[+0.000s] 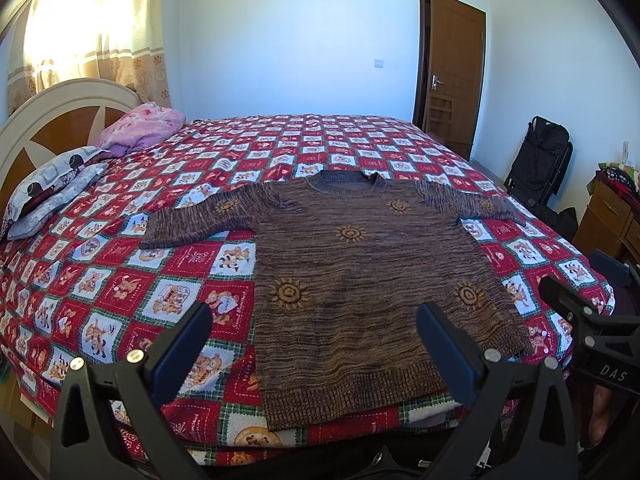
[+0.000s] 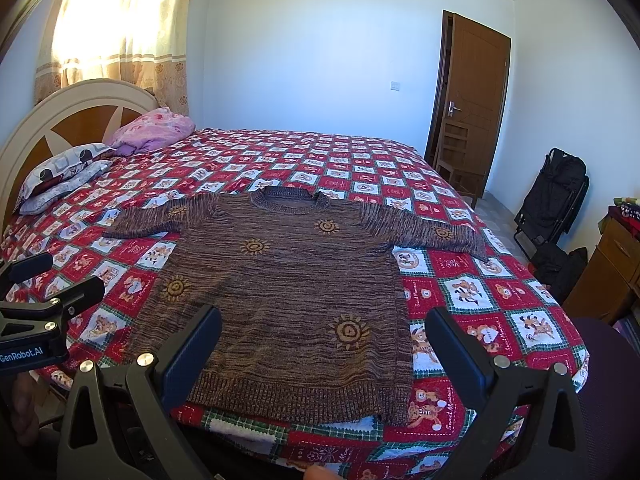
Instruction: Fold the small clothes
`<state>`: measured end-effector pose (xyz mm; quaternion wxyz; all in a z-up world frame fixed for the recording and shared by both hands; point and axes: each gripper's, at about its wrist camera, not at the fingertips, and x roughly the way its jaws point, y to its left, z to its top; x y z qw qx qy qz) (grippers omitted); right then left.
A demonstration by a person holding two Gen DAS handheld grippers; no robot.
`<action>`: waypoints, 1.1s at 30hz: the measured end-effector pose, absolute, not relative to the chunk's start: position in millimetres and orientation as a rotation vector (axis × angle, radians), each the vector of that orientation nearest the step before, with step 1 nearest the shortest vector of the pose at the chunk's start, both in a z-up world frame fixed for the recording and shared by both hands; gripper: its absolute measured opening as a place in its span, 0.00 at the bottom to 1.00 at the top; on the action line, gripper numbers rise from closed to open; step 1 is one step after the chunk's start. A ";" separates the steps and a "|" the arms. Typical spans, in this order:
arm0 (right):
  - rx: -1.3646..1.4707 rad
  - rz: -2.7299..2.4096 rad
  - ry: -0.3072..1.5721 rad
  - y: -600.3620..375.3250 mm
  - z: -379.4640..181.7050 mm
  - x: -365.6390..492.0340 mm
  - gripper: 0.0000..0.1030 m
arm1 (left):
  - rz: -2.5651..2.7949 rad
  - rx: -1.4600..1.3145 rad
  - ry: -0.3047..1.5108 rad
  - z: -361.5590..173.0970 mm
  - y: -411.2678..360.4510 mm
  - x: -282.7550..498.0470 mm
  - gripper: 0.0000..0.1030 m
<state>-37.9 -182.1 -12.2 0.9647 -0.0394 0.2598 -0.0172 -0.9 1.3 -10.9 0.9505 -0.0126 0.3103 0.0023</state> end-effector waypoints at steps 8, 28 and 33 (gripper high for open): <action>-0.081 -0.035 0.529 -180.6 -14.3 -37.6 0.99 | 0.005 -0.026 0.632 -11.4 0.9 -1.3 1.00; -0.095 -0.048 0.557 -183.4 -24.4 -23.8 0.99 | -0.005 -0.042 0.674 -20.8 2.1 3.9 1.00; -0.096 -0.057 0.572 -188.8 -29.9 -15.5 0.99 | -0.004 -0.038 0.691 -22.2 5.5 10.4 1.00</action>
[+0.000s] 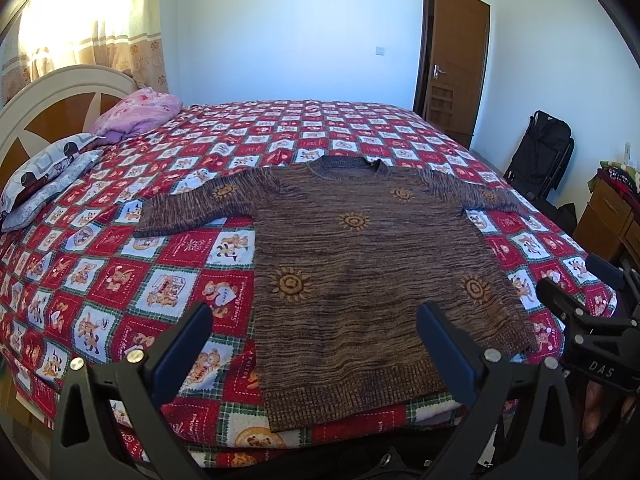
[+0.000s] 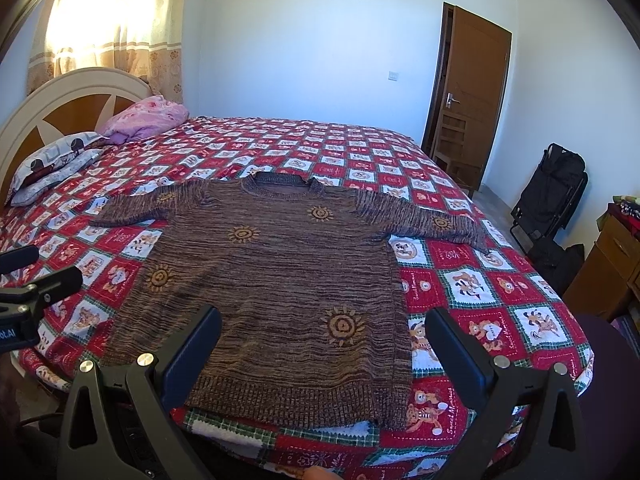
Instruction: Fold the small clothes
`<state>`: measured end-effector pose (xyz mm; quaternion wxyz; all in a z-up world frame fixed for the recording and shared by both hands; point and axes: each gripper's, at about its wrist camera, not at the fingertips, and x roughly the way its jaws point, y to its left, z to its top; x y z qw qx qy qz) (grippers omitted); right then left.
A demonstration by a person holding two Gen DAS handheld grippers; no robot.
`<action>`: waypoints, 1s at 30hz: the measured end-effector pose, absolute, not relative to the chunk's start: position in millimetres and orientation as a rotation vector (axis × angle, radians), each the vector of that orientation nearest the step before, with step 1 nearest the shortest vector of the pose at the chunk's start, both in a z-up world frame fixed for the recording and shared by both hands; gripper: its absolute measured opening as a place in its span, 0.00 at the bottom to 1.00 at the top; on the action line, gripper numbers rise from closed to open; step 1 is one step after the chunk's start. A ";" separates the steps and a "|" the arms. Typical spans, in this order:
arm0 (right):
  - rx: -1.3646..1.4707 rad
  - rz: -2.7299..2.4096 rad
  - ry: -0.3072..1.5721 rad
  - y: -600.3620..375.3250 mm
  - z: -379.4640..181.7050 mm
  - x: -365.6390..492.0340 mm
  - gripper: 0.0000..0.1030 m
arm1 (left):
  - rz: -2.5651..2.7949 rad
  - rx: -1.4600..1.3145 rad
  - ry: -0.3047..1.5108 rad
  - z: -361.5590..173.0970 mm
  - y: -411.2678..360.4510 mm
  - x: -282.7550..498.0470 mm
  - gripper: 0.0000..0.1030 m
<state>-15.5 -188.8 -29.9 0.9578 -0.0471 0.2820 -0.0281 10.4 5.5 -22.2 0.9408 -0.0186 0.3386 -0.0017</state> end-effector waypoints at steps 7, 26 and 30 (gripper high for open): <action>-0.103 -0.069 0.602 -193.5 -41.6 2.6 0.99 | -0.023 -0.021 0.754 -32.4 12.1 32.0 1.00; -0.116 -0.110 0.739 -219.0 -86.7 98.4 0.99 | 0.081 0.057 0.826 -67.9 39.3 128.5 1.00; -0.132 -0.121 0.751 -224.1 -89.0 118.6 0.99 | 0.094 0.075 0.834 -73.2 39.9 148.0 1.00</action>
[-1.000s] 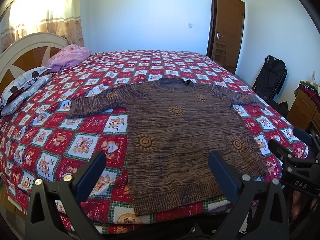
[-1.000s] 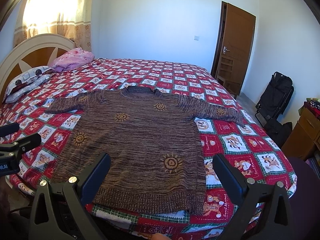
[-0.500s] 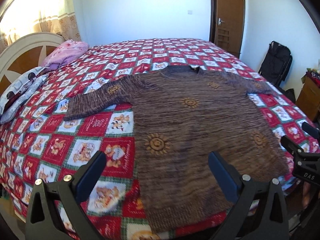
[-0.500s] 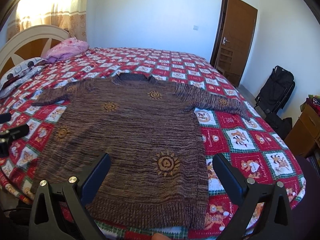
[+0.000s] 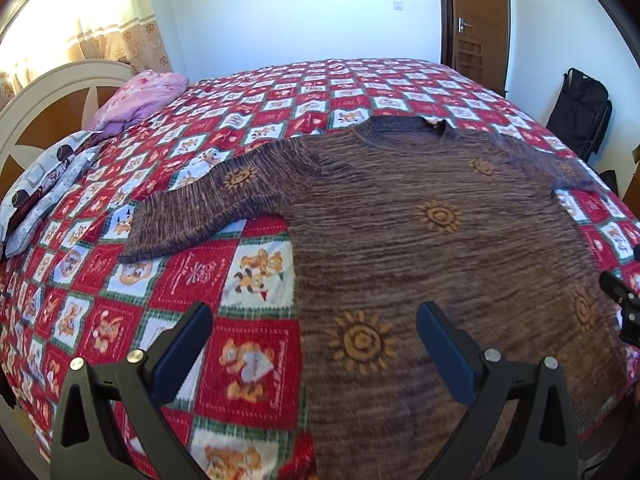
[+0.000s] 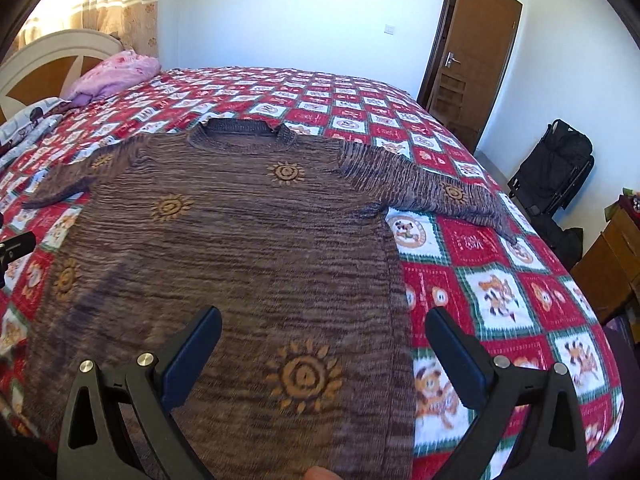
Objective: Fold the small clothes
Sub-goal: 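Reach the right gripper to the sleeve nearest it and grasp the cuff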
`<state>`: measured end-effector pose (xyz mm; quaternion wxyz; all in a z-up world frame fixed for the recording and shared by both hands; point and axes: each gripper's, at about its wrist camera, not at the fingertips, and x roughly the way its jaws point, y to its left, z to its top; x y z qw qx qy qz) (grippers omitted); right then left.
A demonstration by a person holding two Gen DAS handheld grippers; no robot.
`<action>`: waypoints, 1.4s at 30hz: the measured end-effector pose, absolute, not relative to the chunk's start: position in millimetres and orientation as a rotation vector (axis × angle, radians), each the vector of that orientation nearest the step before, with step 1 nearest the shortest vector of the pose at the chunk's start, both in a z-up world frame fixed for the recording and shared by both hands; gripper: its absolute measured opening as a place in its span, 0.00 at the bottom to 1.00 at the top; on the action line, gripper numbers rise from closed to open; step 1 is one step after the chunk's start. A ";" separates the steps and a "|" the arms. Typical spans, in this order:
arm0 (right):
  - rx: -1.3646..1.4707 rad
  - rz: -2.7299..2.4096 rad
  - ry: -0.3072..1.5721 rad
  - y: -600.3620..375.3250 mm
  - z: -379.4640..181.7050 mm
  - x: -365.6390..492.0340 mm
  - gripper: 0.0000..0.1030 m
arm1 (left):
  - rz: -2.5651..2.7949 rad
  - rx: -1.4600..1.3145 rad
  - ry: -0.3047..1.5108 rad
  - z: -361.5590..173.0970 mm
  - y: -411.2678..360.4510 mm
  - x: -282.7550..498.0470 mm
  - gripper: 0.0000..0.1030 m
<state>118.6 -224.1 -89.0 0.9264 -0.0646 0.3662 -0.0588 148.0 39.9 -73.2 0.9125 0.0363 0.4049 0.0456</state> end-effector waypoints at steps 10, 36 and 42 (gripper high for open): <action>-0.146 -0.171 0.776 -249.0 -93.8 165.4 0.99 | 0.127 0.107 0.820 -81.3 47.6 193.2 1.00; 0.036 -0.398 0.801 -429.4 -93.7 277.7 0.92 | 0.231 0.083 0.843 -115.2 63.1 317.4 1.00; 0.209 -0.461 0.811 -500.4 -95.1 290.1 0.72 | 0.257 0.056 0.860 -121.9 71.1 332.2 1.00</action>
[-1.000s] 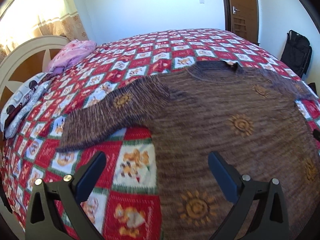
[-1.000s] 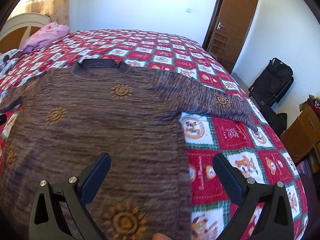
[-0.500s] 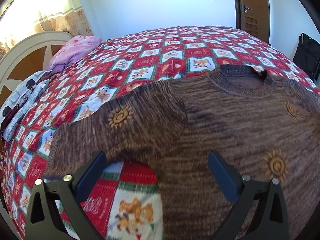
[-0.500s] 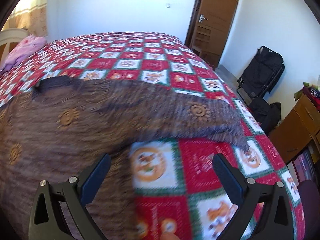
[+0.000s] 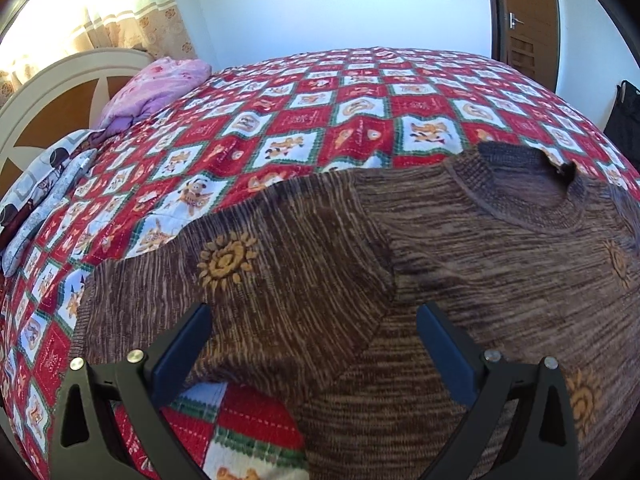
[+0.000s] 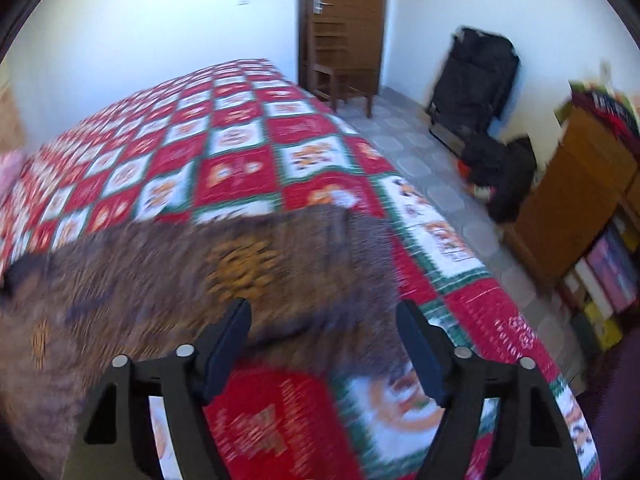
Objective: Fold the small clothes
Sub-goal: 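Reach the right gripper to the sleeve nearest it and grasp the cuff, then fold the held sleeve across the sweater body toward the left gripper, release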
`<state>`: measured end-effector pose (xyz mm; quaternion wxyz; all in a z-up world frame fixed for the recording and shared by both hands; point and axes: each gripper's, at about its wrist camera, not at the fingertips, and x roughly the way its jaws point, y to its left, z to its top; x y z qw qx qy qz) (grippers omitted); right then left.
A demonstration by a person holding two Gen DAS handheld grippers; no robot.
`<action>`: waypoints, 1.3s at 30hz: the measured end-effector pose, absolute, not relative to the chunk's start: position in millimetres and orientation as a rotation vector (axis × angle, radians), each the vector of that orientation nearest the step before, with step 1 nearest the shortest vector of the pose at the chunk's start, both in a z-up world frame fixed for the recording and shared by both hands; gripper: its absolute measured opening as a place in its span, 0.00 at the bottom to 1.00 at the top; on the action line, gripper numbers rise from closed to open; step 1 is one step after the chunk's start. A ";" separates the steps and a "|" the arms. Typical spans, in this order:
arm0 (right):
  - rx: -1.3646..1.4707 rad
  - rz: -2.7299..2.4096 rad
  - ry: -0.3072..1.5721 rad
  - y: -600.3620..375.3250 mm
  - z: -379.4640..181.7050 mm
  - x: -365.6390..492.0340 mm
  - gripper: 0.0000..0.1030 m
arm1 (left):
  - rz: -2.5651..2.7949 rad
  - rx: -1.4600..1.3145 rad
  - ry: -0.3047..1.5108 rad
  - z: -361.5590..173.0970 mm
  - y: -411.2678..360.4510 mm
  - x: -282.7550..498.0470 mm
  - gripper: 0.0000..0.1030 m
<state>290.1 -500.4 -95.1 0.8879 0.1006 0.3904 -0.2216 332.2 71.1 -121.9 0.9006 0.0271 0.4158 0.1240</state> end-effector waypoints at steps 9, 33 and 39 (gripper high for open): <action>0.280 -0.487 0.837 -542.1 -104.2 312.2 0.58 | 0.263 0.037 0.889 -133.2 73.2 340.4 1.00; 0.145 -0.320 0.766 -464.2 -70.8 334.9 0.07 | 0.206 -0.074 0.931 -146.1 83.4 344.9 1.00; 0.070 -0.168 0.720 -391.1 -47.7 338.5 0.07 | 0.207 -0.076 0.924 -146.1 83.7 343.2 1.00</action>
